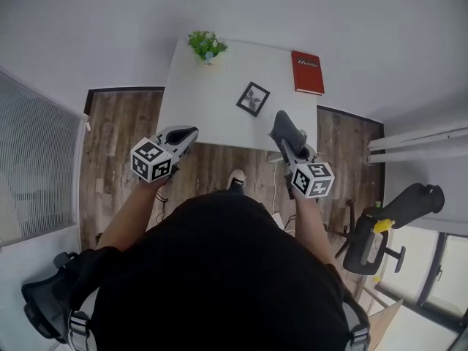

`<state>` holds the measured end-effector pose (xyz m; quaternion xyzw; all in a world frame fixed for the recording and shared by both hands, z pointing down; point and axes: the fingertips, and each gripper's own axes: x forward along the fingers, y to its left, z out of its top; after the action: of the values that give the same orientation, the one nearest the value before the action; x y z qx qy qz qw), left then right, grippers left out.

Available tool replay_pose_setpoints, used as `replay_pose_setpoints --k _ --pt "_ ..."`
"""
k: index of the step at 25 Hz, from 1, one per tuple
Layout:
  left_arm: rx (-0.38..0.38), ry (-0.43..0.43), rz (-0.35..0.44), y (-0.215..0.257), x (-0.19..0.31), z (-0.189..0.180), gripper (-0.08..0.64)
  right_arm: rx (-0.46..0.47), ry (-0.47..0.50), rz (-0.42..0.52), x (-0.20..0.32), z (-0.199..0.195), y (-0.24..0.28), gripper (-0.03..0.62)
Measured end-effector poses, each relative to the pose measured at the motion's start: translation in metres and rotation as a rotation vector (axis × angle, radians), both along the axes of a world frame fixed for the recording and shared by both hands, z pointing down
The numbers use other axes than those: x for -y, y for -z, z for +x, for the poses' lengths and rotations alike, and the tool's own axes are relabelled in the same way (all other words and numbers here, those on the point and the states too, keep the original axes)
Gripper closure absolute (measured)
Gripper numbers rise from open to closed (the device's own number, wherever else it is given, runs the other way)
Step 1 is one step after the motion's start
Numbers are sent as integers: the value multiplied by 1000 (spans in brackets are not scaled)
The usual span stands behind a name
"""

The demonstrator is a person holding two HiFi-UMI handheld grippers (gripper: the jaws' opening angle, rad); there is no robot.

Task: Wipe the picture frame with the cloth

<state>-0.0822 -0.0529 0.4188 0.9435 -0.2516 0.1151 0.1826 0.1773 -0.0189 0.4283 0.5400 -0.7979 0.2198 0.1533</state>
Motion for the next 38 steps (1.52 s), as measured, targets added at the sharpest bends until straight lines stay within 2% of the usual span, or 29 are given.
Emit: replay_pose_setpoints --k 8,15,28,34,38 --pt "-5 50 4 3 43 21 549 -6 41 4 62 27 3 545" --pt "6 109 -21 -3 68 25 549 -16 90 -9 98 38 0 545" --pt "23 159 -46 -17 112 66 549 -16 155 -39 157 75 -22 545" --pt "29 174 -55 -26 125 85 549 -55 190 -75 179 93 -46 545" --pt "28 181 -58 -28 121 88 549 -136 226 -84 185 94 -61 545"
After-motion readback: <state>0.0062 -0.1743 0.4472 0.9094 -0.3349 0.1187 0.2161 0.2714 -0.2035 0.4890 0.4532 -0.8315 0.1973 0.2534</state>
